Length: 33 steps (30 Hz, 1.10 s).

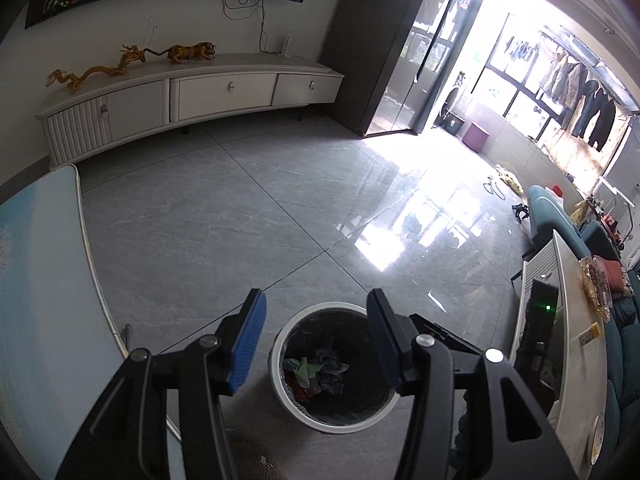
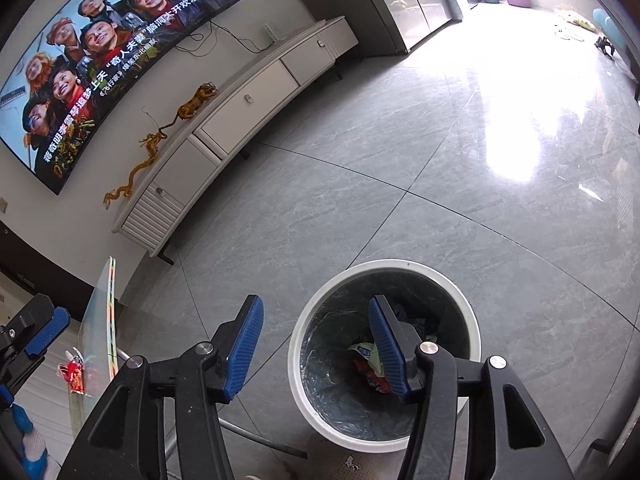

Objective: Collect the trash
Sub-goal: 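Move both tools back over the table toward the red wrappers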

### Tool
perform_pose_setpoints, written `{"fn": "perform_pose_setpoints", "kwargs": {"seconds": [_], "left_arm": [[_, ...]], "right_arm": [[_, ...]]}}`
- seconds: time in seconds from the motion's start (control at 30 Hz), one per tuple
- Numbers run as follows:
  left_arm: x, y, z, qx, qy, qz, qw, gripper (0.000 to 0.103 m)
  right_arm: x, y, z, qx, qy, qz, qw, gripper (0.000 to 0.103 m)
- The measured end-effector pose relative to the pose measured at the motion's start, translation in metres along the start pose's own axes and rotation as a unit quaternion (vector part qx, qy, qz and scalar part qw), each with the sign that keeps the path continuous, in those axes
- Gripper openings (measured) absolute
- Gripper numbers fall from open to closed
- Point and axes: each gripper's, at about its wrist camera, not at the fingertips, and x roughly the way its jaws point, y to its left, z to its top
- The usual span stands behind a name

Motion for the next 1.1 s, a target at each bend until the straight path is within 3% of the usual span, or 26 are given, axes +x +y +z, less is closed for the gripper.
{"fn": "perform_pose_setpoints", "kwargs": {"seconds": [0.47, 0.83, 1.1], "left_arm": [[-0.122, 0.075, -0.002, -0.05, -0.108, 0.072, 0.9903, 0.051], [-0.254, 0.129, -0.002, -0.081, -0.201, 0.136, 0.9667, 0.051], [-0.345, 0.154, -0.007, -0.101, -0.243, 0.172, 0.9493, 0.05]], "right_arm": [[-0.051, 0.09, 0.008, -0.075, -0.049, 0.053, 0.995, 0.053], [-0.104, 0.186, 0.012, -0.161, -0.093, 0.116, 0.976, 0.053], [-0.149, 0.263, 0.007, -0.229, -0.117, 0.179, 0.95, 0.053]]}}
